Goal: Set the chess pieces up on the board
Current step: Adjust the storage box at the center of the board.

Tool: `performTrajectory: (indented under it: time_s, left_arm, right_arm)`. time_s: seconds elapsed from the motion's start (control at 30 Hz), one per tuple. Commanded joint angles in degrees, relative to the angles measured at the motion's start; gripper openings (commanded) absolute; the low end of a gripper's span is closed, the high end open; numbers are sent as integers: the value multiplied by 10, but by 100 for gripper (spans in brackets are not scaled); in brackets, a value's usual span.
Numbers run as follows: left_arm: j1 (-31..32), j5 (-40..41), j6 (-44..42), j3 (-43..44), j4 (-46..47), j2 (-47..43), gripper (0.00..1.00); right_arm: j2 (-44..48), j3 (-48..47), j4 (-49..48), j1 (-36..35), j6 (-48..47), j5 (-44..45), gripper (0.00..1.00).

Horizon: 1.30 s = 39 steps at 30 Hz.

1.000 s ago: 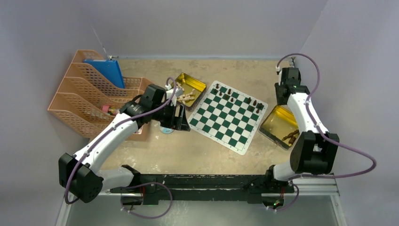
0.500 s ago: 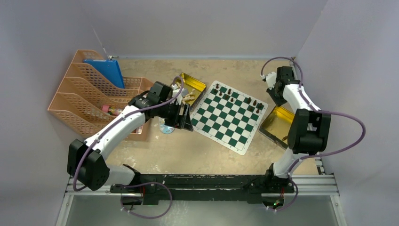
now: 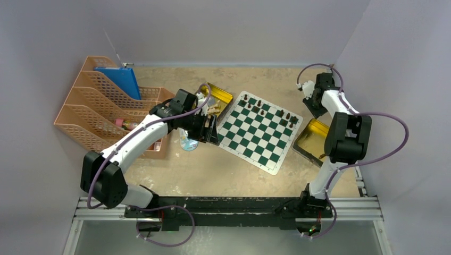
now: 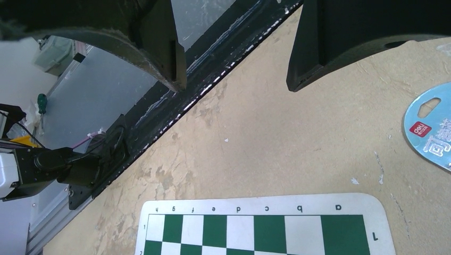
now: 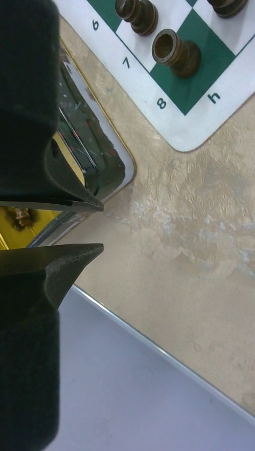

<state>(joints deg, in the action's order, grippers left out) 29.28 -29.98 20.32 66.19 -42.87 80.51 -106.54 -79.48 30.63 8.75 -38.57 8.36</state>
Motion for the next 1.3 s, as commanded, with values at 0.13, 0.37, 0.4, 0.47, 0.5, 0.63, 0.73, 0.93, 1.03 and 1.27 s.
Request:
performTrajectory:
  time_s: [0.13,0.37,0.4,0.47,0.5,0.63,0.73,0.93,1.03,1.27]
  left_arm:
    - [-1,1,-26,30,12,15,68]
    - [-1,-3,-27,32,20,19,68]
    - [-1,-7,-27,31,21,21,68]
    - [-2,-14,-27,30,21,24,68]
    - [-1,-18,-28,29,21,25,68]
    - [-1,-35,-29,24,24,19,68]
    - [-1,-50,-29,20,24,16,68]
    - [-1,-76,-21,1,26,2,68]
    - [-1,-77,-21,-3,28,-2,68]
    - [-1,-74,-21,-10,31,-12,68]
  right_arm:
    - [2,-19,39,0,-5,-9,30]
    - [2,-51,40,5,11,-11,30]
    - [4,-51,43,7,12,-15,30]
    - [9,-47,52,7,13,-6,29]
    - [14,-45,54,7,13,-5,29]
    - [30,-37,62,7,13,-12,31]
    - [36,-21,66,7,14,-15,31]
    - [67,-6,71,7,18,4,32]
    - [76,3,74,6,19,-19,33]
    - [75,46,52,-2,11,-43,33]
